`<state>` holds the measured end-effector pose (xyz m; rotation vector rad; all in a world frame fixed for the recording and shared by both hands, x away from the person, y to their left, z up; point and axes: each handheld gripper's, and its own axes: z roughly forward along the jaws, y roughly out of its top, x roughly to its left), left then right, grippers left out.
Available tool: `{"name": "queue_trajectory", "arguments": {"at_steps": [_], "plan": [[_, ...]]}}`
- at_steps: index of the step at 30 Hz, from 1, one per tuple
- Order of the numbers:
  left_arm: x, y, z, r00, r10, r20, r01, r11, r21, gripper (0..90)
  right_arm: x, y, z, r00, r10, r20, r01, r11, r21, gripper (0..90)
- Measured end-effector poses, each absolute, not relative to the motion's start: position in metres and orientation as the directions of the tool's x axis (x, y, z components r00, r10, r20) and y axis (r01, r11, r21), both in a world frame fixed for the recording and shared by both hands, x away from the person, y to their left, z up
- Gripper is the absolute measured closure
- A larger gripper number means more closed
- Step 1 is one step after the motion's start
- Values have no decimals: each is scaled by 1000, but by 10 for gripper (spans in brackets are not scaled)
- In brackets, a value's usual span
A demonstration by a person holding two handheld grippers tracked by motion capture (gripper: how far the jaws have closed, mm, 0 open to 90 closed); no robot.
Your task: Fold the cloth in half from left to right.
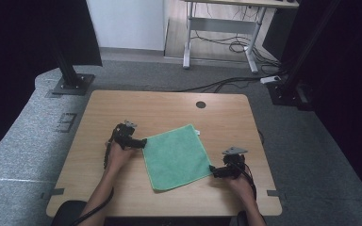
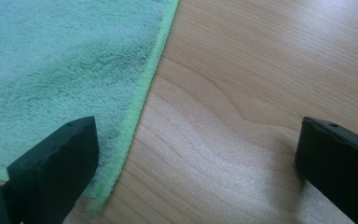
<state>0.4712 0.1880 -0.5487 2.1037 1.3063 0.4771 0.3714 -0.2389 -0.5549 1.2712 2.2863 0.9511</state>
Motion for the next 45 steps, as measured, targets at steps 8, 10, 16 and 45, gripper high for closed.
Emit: {"name": "queue_trajectory", "arguments": {"at_steps": [8, 10, 16, 45], "plan": [[471, 188, -549, 445, 895, -13, 675, -325, 663, 0, 368, -232, -543, -546, 838, 14, 587, 371, 719, 63], [471, 188, -549, 445, 895, -13, 674, -325, 663, 0, 367, -228, -540, -558, 830, 24, 582, 370, 724, 68], [469, 188, -548, 461, 887, -14, 660, -333, 673, 35, 362, -209, -532, -614, 788, 45, 550, 386, 741, 91], [470, 186, -549, 428, 904, -12, 678, -312, 666, 2, 339, -102, -530, -843, 521, 134, 438, 520, 733, 146]]}}
